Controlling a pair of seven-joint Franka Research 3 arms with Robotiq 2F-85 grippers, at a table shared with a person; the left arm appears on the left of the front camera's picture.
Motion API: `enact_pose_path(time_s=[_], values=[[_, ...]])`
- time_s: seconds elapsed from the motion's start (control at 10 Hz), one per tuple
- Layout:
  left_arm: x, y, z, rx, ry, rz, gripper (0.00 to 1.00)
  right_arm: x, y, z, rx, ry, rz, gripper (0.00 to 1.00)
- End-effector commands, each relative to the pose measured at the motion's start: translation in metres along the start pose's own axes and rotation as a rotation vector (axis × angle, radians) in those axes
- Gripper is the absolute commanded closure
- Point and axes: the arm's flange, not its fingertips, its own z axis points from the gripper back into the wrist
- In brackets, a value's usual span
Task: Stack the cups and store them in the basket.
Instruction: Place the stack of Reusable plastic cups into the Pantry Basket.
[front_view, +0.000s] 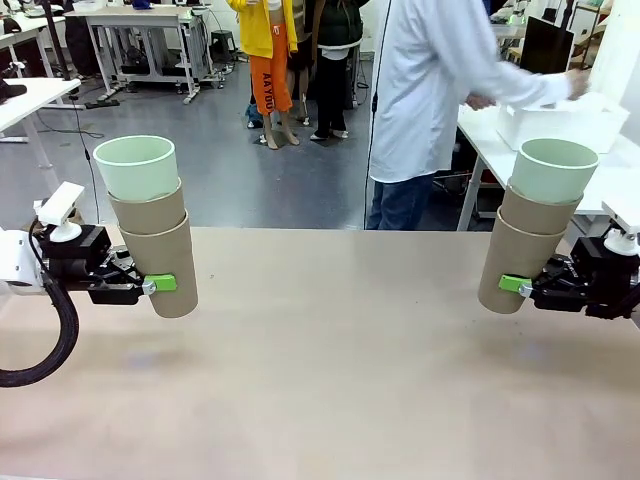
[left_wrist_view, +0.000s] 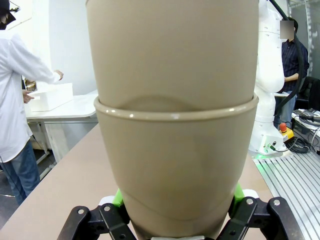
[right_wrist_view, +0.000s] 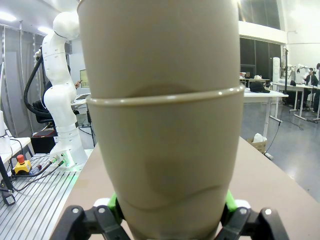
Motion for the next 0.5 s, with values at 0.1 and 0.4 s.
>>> enact_pose_path(time_s=[0.1,0.4], values=[[0.0038,-0.0003,-0.0001,-0.001,-0.008,-0.008,0.16,0.0040,0.0001,-0.0007,0.002,-0.001,0.011,0.16],[0.0038,-0.0003,-0.0001,-0.001,-0.008,-0.008,0.16,0.0040,0.0001,-0.0007,0.002,-0.001,0.011,0.16]])
